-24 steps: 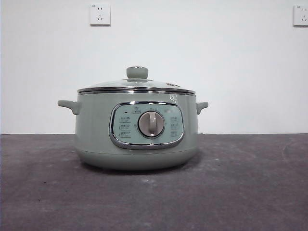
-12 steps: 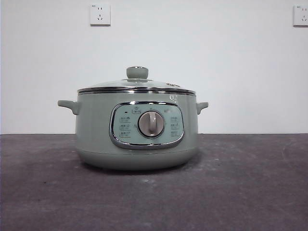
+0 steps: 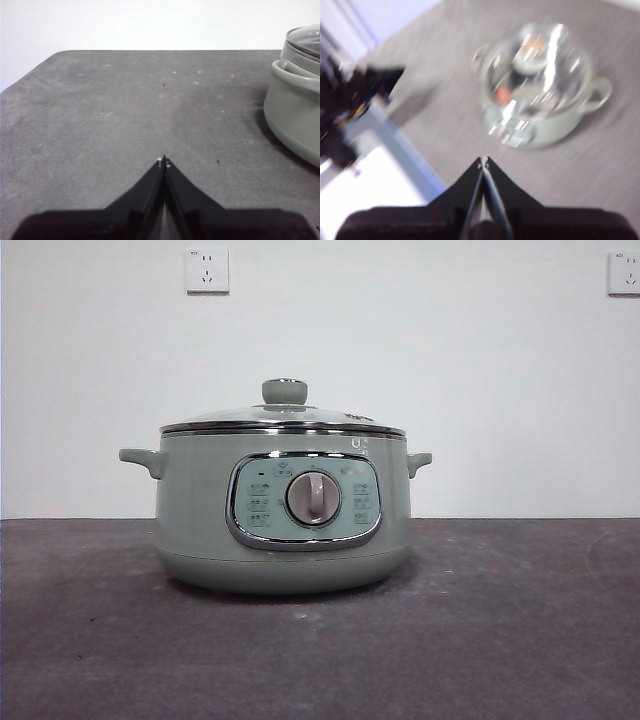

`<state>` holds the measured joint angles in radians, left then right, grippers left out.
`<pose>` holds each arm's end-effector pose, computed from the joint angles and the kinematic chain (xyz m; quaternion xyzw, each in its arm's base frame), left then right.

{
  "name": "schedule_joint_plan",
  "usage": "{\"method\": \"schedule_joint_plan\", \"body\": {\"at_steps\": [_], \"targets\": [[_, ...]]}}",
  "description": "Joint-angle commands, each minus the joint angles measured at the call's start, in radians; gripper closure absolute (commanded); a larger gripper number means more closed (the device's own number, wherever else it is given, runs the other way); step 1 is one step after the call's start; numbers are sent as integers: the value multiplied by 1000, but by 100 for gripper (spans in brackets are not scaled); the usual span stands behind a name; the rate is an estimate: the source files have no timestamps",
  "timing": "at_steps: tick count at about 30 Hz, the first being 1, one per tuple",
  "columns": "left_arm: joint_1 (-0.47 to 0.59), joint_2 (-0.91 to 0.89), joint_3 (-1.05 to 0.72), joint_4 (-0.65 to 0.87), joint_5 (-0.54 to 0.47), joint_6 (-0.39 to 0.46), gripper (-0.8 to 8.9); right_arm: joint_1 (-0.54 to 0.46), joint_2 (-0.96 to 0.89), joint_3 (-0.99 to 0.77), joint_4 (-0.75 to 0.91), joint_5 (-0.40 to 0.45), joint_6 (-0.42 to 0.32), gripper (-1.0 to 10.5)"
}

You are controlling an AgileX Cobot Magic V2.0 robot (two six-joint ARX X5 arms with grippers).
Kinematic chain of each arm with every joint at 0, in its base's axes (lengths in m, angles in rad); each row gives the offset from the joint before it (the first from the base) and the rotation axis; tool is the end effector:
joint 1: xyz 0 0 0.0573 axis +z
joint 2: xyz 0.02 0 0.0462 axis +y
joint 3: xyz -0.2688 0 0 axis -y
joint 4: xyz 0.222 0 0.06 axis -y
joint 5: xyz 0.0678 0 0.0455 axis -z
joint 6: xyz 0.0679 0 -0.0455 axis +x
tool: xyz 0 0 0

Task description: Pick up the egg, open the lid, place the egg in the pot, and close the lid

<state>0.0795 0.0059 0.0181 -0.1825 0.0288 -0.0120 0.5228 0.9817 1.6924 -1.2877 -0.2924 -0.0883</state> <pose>0.1060 0.0065 0.1448 -0.0106 0.0848 0.0258 0.9960 0.0865 0.0724 0.4448 -0.0715 0.2656 0.3921 0.8778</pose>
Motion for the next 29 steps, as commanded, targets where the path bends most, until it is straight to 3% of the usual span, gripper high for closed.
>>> {"method": "schedule_joint_plan", "body": {"at_steps": [1,4,11,20,29], "targets": [[0,-4,-14,-1,-1,-8,817,-86,-48,-21,63,-64,-59,946],[0,-4,-14,-1,-1,-8,817,-196,-114,-95,130,-154,-60,946],[0,-4,-14,-1,-1,-8,817,-336,-338,-450,430,-148,-88,946],[0,-4,-14,-1,-1,-8,817,-406,-620,-1044,893,-143,-13,946],[0,-4,-14,-1,-1,-8,817,-414,-843,-1426,1061,-22,20,946]]}}
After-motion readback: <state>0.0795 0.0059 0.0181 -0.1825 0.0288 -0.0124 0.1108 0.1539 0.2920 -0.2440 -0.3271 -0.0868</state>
